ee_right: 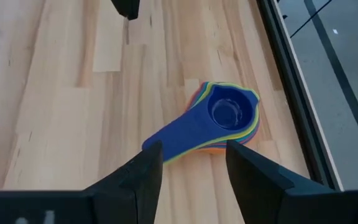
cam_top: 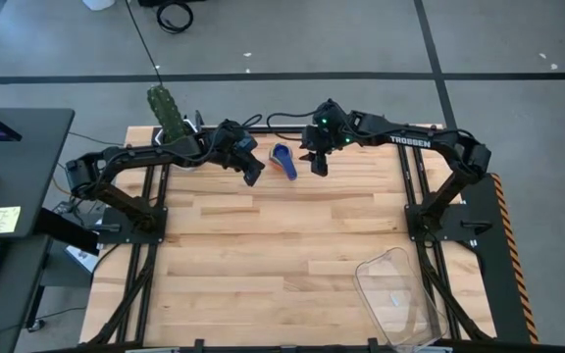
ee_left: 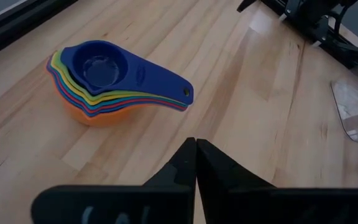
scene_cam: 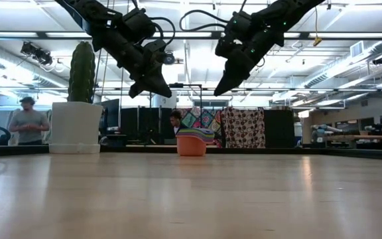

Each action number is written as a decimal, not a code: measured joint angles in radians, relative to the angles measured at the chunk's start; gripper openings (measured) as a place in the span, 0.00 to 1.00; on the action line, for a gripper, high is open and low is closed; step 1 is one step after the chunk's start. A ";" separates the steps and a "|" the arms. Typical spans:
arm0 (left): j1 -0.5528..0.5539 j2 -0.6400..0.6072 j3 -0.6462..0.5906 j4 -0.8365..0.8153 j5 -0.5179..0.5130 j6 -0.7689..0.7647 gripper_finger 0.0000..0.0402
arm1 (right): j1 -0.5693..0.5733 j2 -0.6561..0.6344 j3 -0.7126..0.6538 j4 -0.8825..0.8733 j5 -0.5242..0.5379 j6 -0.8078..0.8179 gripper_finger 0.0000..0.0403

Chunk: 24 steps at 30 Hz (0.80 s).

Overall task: Nest measuring cups in basket
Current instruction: Put the stacked measuring cups into the transparent bin

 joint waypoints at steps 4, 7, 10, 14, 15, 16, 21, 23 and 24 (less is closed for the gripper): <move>0.000 0.000 0.000 0.001 0.000 -0.001 0.03 | 0.000 0.000 0.000 0.001 -0.001 0.001 0.45; 0.000 0.000 0.000 0.002 0.000 -0.015 0.03 | 0.000 0.000 0.000 0.001 -0.001 0.001 0.45; 0.000 0.000 0.000 0.002 0.000 -0.034 0.03 | 0.001 0.000 0.000 0.001 -0.002 -0.007 0.45; 0.000 0.000 0.000 0.002 0.000 -0.034 0.03 | 0.001 0.000 0.000 0.001 -0.002 -0.008 0.45; 0.000 0.000 0.000 0.002 0.000 -0.034 0.03 | 0.001 0.000 0.000 0.001 -0.002 -0.008 0.45; 0.000 0.000 0.000 0.002 0.000 -0.034 0.03 | 0.001 0.000 0.000 0.001 -0.003 -0.009 0.45; 0.000 0.000 0.000 0.002 0.000 -0.034 0.03 | 0.001 0.000 0.000 0.002 -0.003 -0.010 0.45; 0.000 0.000 0.000 0.002 0.000 -0.034 0.03 | 0.001 0.000 0.000 0.002 -0.002 -0.010 0.45; 0.000 0.000 0.000 0.002 0.000 -0.034 0.03 | 0.001 0.000 0.000 0.002 -0.003 -0.010 0.45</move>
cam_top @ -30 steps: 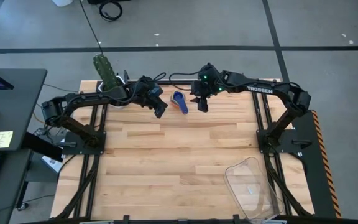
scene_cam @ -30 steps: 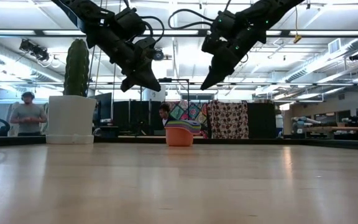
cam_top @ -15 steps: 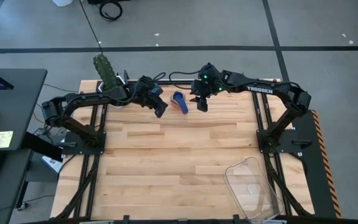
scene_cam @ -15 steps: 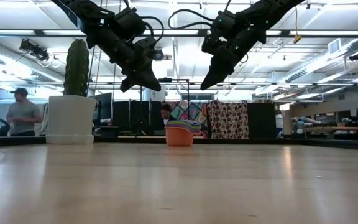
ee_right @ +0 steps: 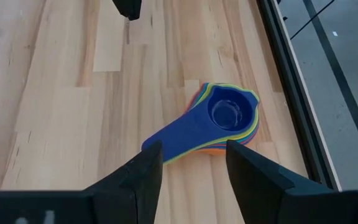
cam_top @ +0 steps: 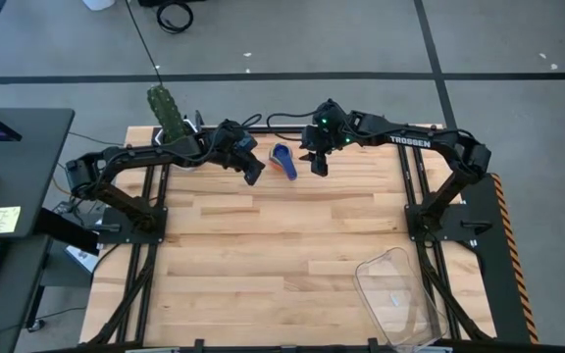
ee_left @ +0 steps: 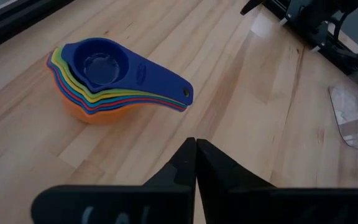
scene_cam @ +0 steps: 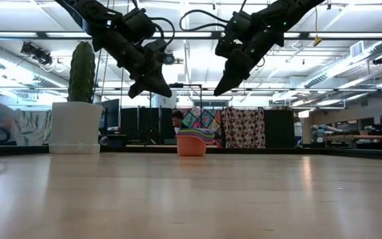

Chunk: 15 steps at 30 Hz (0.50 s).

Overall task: Nest measuring cups in basket
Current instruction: Put the stacked measuring cups into the transparent bin

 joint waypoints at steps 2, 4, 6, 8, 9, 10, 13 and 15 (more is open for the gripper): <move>0.000 0.000 0.000 0.000 0.000 0.000 0.03 | 0.000 0.000 0.000 0.000 0.000 0.000 0.45; 0.000 0.000 0.000 0.000 0.000 0.000 0.03 | 0.000 0.000 0.000 0.000 0.000 0.000 0.45; 0.000 0.000 0.000 0.000 0.000 0.000 0.03 | 0.000 0.000 0.000 0.000 0.000 0.000 0.45; 0.000 0.000 0.000 0.000 0.000 0.000 0.03 | 0.000 0.000 0.000 0.000 0.000 0.000 0.45; 0.000 0.000 0.000 0.000 0.000 0.000 0.03 | 0.000 0.000 0.000 0.000 0.000 0.000 0.45; 0.000 0.000 0.000 0.000 0.000 0.000 0.03 | 0.000 0.000 0.000 0.000 0.000 0.000 0.45; 0.000 0.000 0.000 0.000 0.000 0.000 0.03 | 0.000 0.000 0.000 0.000 0.000 0.001 0.45; 0.000 0.000 0.000 0.000 0.000 0.000 0.03 | 0.000 0.000 0.000 0.000 0.000 0.011 0.45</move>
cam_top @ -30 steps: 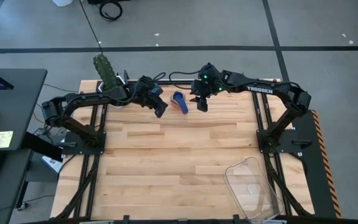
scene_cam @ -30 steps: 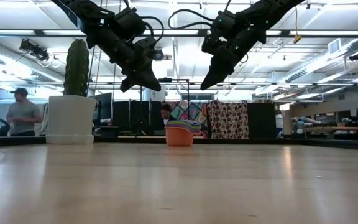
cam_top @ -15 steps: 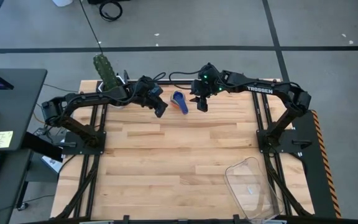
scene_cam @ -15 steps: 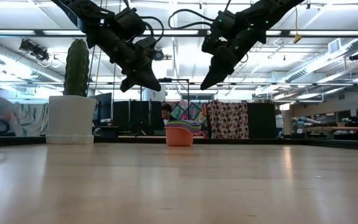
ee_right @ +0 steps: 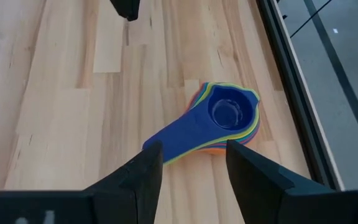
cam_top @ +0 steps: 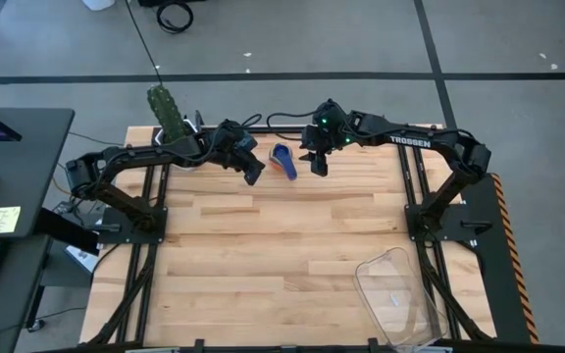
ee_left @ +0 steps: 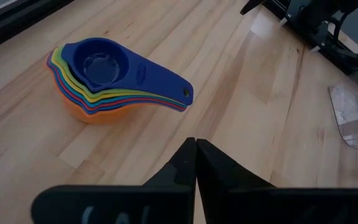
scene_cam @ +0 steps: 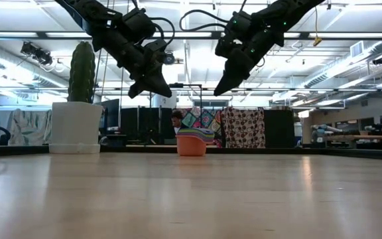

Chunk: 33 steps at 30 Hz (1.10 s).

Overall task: Nest measuring cups in basket
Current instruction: Put the stacked measuring cups into the transparent bin

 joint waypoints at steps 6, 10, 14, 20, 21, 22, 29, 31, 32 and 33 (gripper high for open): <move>0.000 0.000 0.000 0.000 0.000 0.000 0.03 | 0.000 0.000 0.000 0.016 0.000 0.060 0.45; 0.000 0.000 0.000 0.000 0.000 0.000 0.03 | 0.000 0.000 0.000 0.043 0.000 0.060 0.45; 0.000 0.000 0.000 0.000 0.000 0.000 0.03 | 0.000 0.000 0.000 0.062 0.000 0.060 0.45; 0.000 0.000 0.000 0.000 0.000 0.000 0.03 | 0.000 0.000 0.000 0.065 0.000 0.056 0.45; 0.000 0.000 0.000 0.000 0.000 0.000 0.03 | 0.000 0.000 0.000 0.062 0.000 0.055 0.45; 0.000 0.000 0.000 0.000 0.000 0.000 0.03 | 0.000 0.000 0.000 0.056 0.000 0.054 0.45; 0.000 0.000 0.000 0.000 0.000 0.000 0.03 | 0.007 0.008 -0.007 -0.001 -0.039 -0.269 0.46; 0.000 0.000 0.000 0.000 0.000 0.000 0.03 | 0.018 0.008 -0.017 0.004 -0.060 -0.394 0.46; 0.000 0.000 0.000 0.000 0.000 0.000 0.03 | 0.022 0.008 -0.023 0.002 -0.050 -0.421 0.47; 0.000 0.000 0.000 0.000 0.000 0.000 0.03 | 0.026 0.008 -0.028 0.001 -0.023 -0.432 0.47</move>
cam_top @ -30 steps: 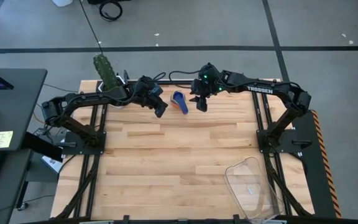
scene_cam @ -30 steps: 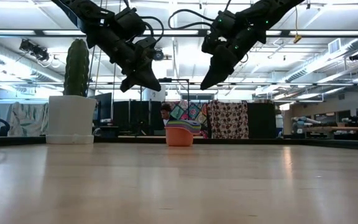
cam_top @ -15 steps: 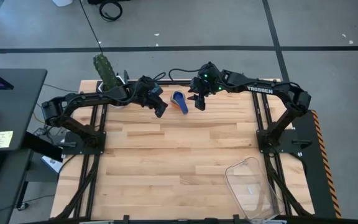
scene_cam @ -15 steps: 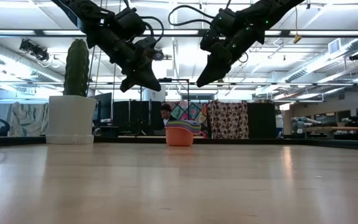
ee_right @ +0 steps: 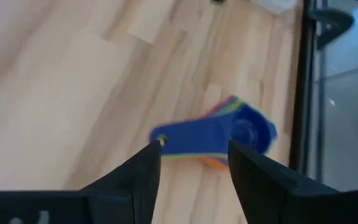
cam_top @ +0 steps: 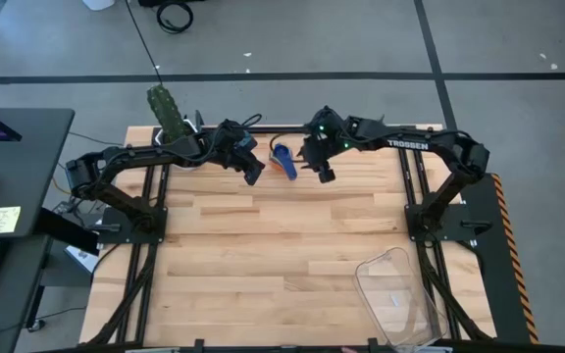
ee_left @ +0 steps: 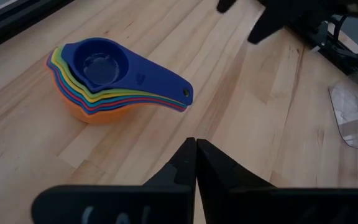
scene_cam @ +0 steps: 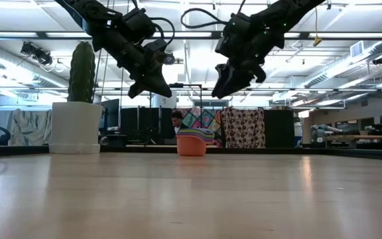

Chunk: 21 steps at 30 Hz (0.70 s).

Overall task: Nest measuring cups in basket
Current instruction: Put the stacked measuring cups into the transparent bin

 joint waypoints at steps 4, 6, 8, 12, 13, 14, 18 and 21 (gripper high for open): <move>0.000 0.000 0.000 0.000 0.000 0.000 0.03 | -0.002 0.000 -0.030 0.041 0.049 -0.006 0.53; 0.000 0.000 0.000 0.000 0.000 0.000 0.03 | -0.008 0.000 -0.033 0.063 0.050 -0.007 0.57; 0.000 0.000 0.000 0.000 0.000 0.000 0.03 | -0.012 -0.001 -0.033 0.086 0.049 -0.021 0.61; 0.000 0.000 0.000 0.000 0.000 0.000 0.03 | -0.015 -0.001 -0.033 0.095 0.045 -0.124 0.69; 0.000 0.000 0.000 0.000 0.000 0.000 0.03 | -0.016 -0.001 -0.033 0.096 0.045 -0.149 0.70; 0.000 0.000 0.000 0.000 0.000 0.000 0.03 | -0.016 0.002 -0.033 0.096 0.046 -0.167 0.71; 0.000 0.000 0.000 0.000 0.000 0.000 0.03 | -0.025 0.027 -0.033 0.106 0.051 -0.182 0.73; 0.000 0.000 0.000 0.006 0.000 0.000 0.03 | -0.028 0.036 -0.033 0.106 0.053 -0.151 0.73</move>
